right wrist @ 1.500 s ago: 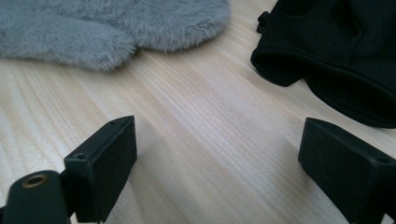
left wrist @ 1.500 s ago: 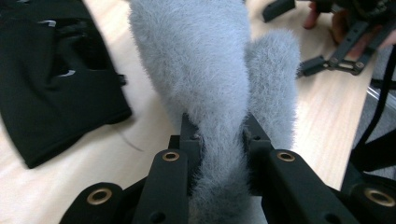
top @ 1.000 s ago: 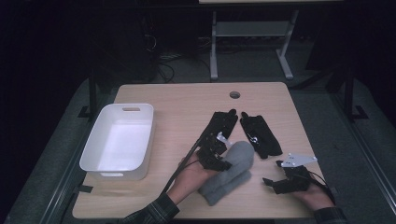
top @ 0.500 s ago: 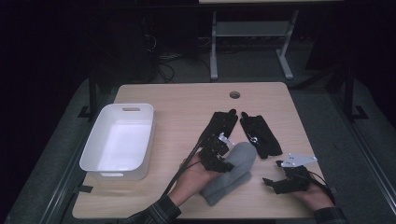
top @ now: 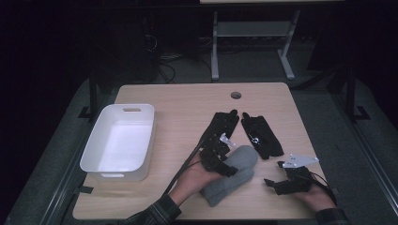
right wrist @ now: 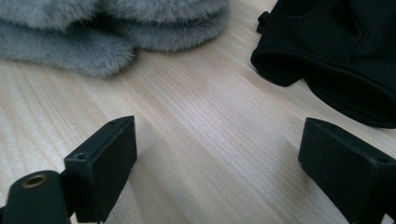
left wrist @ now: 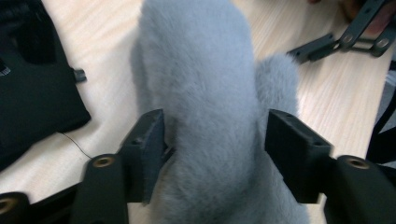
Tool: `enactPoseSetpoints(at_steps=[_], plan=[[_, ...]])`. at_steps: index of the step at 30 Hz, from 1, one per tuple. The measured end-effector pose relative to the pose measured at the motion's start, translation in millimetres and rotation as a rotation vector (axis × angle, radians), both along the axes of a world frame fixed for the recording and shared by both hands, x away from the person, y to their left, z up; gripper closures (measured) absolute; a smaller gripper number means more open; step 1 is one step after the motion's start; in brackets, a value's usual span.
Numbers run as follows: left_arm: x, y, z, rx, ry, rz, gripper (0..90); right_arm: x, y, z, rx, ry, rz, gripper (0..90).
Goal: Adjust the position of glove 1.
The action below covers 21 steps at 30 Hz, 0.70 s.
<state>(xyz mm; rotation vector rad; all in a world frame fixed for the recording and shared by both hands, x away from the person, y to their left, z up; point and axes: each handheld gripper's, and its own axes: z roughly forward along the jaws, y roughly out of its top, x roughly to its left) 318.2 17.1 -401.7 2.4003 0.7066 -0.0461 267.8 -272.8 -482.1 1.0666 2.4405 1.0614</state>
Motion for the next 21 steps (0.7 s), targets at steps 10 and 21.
enactPoseSetpoints(at_steps=[10,21], plan=[[12.5,35.5,16.6,-0.044,-0.037,0.002,34.4,0.3,-0.2,-0.1,0.000,-0.003,0.004,11.3],[-14.0,80.5,11.6,-0.092,-0.033,0.023,32.5,0.2,0.0,-0.1,0.000,-0.003,0.003,11.3]])
